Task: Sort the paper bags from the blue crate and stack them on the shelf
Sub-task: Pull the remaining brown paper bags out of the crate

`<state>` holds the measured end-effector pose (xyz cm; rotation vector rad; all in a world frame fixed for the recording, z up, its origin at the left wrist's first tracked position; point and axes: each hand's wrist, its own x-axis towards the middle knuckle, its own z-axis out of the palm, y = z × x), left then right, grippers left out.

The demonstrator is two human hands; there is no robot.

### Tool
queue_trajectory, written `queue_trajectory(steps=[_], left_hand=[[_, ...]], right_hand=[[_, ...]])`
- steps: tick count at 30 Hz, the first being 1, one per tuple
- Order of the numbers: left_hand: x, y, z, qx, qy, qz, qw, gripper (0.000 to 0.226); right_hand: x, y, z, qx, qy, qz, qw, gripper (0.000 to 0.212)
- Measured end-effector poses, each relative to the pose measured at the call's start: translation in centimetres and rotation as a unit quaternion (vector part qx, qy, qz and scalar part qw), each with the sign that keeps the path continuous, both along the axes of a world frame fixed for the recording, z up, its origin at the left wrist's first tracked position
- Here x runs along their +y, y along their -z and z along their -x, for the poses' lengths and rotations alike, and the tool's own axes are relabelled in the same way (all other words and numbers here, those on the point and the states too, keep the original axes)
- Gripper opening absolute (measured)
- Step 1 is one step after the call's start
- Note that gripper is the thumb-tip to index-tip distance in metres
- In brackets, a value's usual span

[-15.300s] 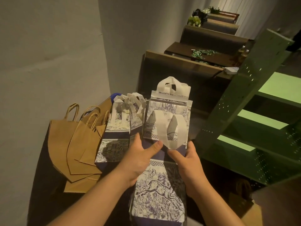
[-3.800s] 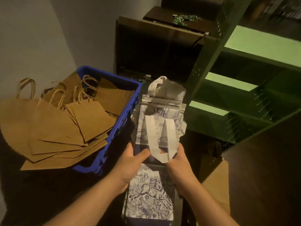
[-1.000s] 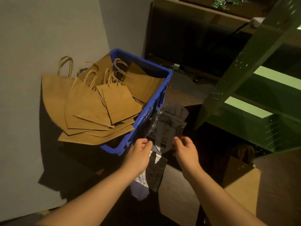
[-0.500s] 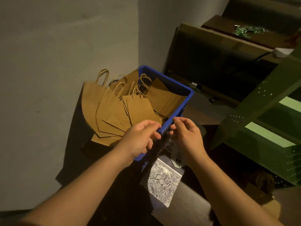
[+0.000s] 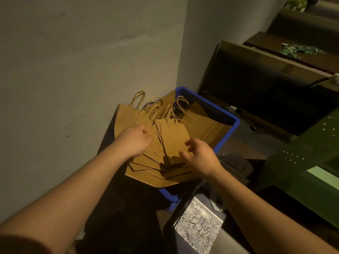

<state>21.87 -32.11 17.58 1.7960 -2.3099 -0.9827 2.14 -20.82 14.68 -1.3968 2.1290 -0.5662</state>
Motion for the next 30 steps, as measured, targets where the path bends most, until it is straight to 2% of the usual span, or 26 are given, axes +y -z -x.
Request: queue_trajectory(steps=[5,8,12,18,25,28,30], left_hand=[[-0.5,1.9,0.7,-0.041,0.101,-0.017,0.994,0.052],[-0.4,2.7,0.9,-0.083,0.142,0.004,0.986,0.054],[-0.1,3.8,0.8,-0.097,0.162,0.013,0.982,0.054],[-1.4,5.1,0.4,-0.065,0.125,0.005,0.99,0.056],[-2.1,5.6,0.7,-0.055,0.106,-0.004,0.993,0.055],[-2.3,5.7,0.7,-0.055,0.1,-0.008,0.993,0.054],[-2.4,5.7,0.8,-0.06,0.099,-0.011,0.993,0.054]], right_hand=[[-2.2,2.0,-1.4,0.116,-0.048,-0.093,0.988,0.064],[-3.0,2.7,-2.2,0.177,-0.07,-0.157,0.969,0.076],[-3.9,3.3,-2.6,0.212,-0.08,-0.208,0.951,0.091],[-4.8,3.0,-0.8,0.219,-0.096,-0.214,0.947,0.065],[-5.6,3.5,-0.2,0.168,-0.146,-0.218,0.95,0.07],[-5.9,4.0,0.1,0.18,-0.153,-0.227,0.945,0.06],[-6.2,4.4,0.4,0.193,-0.129,-0.227,0.946,0.06]])
